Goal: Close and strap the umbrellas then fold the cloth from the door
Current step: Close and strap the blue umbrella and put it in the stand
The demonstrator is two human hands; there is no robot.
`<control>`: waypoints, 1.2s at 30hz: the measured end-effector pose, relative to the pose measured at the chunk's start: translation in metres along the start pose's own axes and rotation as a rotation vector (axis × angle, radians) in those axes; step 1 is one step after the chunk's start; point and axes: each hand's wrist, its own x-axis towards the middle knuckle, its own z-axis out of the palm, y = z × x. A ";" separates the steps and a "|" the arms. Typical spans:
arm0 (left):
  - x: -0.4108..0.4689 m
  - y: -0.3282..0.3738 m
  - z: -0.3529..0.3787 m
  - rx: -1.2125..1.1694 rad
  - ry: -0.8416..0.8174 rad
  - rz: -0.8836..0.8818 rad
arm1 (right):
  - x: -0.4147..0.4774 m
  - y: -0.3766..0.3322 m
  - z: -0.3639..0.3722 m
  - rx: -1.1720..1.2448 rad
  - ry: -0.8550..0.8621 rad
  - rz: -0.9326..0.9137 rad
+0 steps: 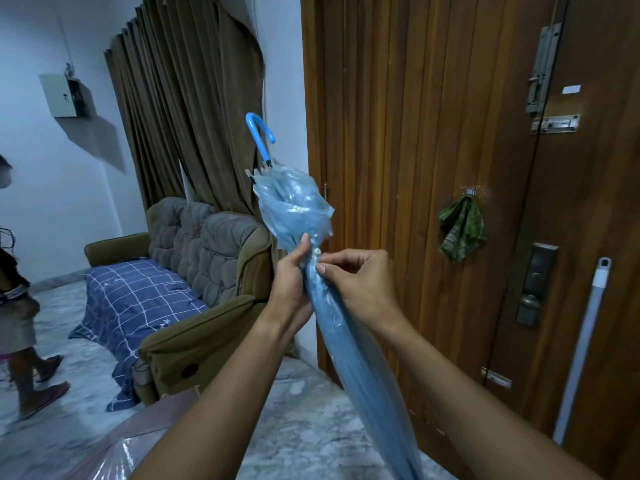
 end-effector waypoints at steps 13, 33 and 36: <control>-0.009 0.003 0.006 -0.023 -0.077 -0.027 | 0.012 -0.009 -0.016 0.261 -0.144 0.125; -0.004 -0.009 0.006 0.140 -0.165 -0.003 | 0.018 -0.008 -0.028 0.361 -0.122 0.407; -0.007 -0.012 0.010 0.208 -0.187 -0.008 | 0.020 -0.006 -0.031 0.359 -0.119 0.418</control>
